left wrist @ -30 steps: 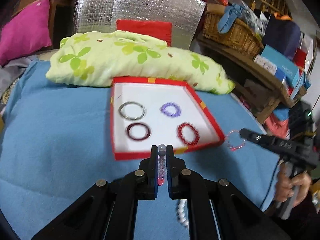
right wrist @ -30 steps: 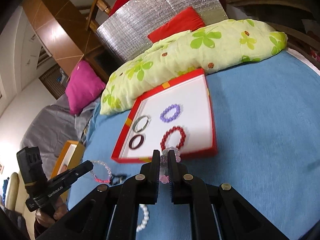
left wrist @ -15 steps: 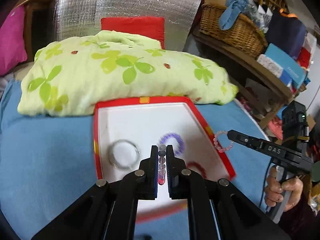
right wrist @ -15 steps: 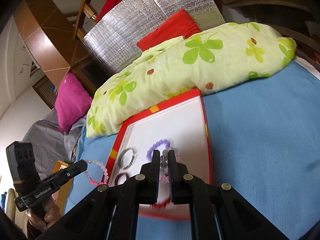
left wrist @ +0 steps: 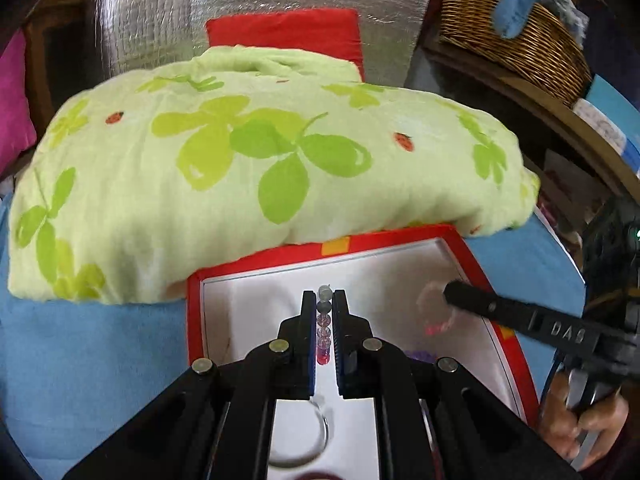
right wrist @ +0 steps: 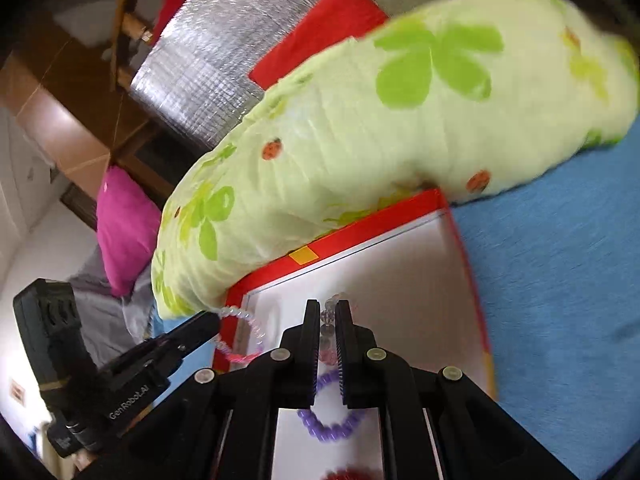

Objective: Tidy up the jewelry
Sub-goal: 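Carry both pink bracelets into the red box and open both tools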

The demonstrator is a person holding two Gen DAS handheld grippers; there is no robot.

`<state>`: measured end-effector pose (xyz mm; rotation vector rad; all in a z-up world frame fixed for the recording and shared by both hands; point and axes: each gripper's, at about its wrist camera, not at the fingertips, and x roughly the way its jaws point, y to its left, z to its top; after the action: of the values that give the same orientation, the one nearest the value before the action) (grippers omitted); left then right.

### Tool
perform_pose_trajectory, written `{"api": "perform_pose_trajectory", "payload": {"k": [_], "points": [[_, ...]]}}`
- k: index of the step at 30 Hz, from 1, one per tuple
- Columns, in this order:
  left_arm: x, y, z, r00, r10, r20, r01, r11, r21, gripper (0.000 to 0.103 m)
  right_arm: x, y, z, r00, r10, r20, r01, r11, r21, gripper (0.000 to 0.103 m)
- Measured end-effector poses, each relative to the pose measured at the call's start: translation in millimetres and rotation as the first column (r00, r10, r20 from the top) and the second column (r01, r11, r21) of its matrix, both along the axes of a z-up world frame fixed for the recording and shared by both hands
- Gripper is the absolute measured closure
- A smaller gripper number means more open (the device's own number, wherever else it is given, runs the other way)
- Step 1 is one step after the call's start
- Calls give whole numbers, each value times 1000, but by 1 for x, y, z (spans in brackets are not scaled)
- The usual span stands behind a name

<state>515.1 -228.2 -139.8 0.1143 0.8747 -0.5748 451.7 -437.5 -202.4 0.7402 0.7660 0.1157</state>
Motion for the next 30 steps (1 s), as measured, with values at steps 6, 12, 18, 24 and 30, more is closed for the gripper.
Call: {"api": "perform_pose_trajectory", "payload": {"k": [6, 12, 18, 24, 30], "points": [[14, -3, -21, 999, 3, -38, -2, 999, 40, 95, 21, 2, -12, 999, -32, -30, 33, 998, 49, 94], [19, 2, -32, 999, 9, -52, -5, 997, 71, 95, 38, -7, -26, 993, -68, -96, 71, 997, 24, 94], [14, -6, -40, 998, -2, -57, 12, 986, 168, 80, 41, -7, -29, 986, -95, -135, 94, 995, -17, 88], [-28, 8, -4, 999, 6, 48, -15, 983, 182, 62, 17, -1, -17, 987, -90, -129, 85, 995, -49, 78], [-129, 41, 53, 964, 36, 262, -87, 979, 183, 37, -54, -1, 43, 997, -51, -51, 46, 995, -85, 78]]}}
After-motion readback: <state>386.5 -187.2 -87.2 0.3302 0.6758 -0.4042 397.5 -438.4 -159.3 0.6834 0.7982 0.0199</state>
